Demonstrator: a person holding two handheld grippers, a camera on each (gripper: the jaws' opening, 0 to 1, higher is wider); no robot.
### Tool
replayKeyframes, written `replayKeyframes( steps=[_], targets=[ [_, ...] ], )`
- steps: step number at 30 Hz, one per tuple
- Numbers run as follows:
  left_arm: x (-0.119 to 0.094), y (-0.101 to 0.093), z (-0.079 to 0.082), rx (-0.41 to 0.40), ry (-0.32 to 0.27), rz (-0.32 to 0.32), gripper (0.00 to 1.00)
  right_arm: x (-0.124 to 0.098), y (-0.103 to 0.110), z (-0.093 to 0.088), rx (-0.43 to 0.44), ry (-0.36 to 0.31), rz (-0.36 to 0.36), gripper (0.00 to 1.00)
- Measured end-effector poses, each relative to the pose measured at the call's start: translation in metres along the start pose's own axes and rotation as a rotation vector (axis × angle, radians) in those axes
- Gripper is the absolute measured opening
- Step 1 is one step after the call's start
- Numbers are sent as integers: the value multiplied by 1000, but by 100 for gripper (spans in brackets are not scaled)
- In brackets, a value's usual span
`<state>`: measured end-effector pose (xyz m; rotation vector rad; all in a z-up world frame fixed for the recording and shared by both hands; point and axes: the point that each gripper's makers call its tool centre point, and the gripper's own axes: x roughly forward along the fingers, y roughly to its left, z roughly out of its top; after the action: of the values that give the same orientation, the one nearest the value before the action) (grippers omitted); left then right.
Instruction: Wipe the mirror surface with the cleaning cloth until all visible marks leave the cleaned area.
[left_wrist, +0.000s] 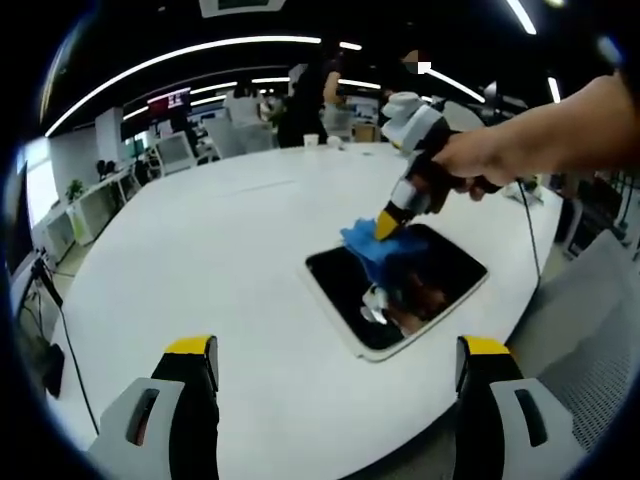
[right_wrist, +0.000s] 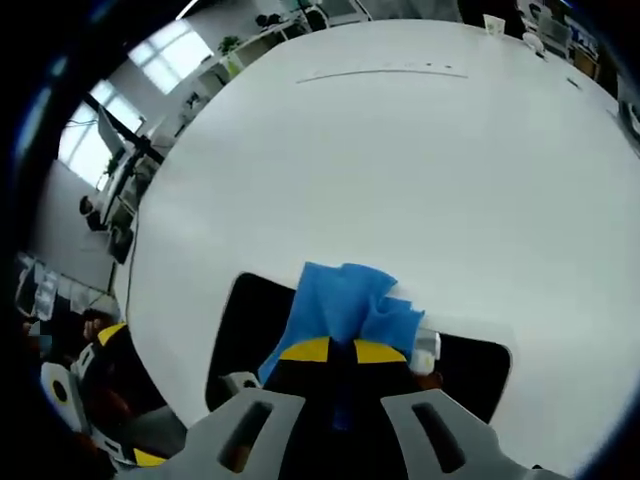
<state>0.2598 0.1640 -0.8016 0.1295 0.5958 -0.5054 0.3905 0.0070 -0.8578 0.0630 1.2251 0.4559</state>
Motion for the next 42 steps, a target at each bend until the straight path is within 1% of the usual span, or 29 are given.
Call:
replayKeyframes(
  steps=[8, 15, 27, 32, 40, 42],
  targets=[
    [0, 0, -1, 1, 4, 0, 99, -8, -14, -5, 10, -1, -15, 1],
    [0, 1, -1, -2, 2, 5, 99, -11, -26, -6, 16, 0, -26, 1],
    [-1, 1, -1, -5, 2, 8, 99, -18, -32, -11, 18, -3, -41, 1],
    [-1, 1, 0, -6, 1, 9, 99, -18, -33, -11, 24, -6, -40, 1],
    [-2, 1, 0, -7, 0, 11, 99, -18, -33, -12, 5, -18, -56, 1],
    [-2, 1, 0, -7, 1, 11, 99, -19, -33, -13, 18, -26, -55, 1]
  ],
)
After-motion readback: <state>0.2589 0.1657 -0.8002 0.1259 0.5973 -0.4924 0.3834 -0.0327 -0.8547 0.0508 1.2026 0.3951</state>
